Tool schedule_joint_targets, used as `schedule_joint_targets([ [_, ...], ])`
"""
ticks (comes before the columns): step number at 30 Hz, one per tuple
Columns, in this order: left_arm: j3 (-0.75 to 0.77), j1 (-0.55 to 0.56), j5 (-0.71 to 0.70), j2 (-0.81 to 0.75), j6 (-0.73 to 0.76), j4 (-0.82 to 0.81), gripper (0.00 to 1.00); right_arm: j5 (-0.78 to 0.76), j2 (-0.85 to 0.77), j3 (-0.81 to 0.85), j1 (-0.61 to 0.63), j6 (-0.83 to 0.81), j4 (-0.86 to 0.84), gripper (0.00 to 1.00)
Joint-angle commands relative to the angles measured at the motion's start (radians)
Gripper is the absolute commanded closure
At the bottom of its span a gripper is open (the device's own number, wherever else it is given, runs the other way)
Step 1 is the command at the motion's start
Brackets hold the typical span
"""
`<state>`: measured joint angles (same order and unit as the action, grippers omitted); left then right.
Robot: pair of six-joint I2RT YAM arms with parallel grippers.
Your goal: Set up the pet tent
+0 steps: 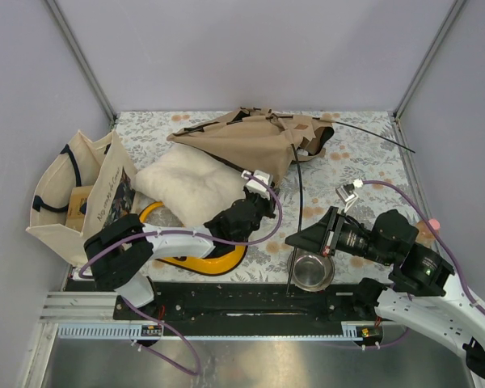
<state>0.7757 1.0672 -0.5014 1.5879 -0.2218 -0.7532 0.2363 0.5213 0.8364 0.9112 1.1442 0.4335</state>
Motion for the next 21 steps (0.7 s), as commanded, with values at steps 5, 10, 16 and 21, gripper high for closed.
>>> schedule_joint_targets([
  [5, 0.031, -0.009, 0.003, 0.004, 0.024, -0.034, 1.00, -0.091, -0.027, 0.004, 0.002, -0.034, -0.081, 1.00],
  [10, 0.010, -0.007, 0.043, -0.034, 0.029, -0.008, 1.00, -0.121, -0.030, 0.001, 0.002, -0.069, -0.067, 1.00],
  [16, -0.012, -0.007, 0.205, -0.118, -0.011, 0.087, 1.00, -0.201, -0.007, -0.029, 0.002, -0.217, -0.085, 1.00],
  [21, -0.021, 0.008, 0.284, -0.195, -0.030, 0.202, 1.00, -0.262, 0.025, -0.065, 0.002, -0.336, -0.134, 1.00],
])
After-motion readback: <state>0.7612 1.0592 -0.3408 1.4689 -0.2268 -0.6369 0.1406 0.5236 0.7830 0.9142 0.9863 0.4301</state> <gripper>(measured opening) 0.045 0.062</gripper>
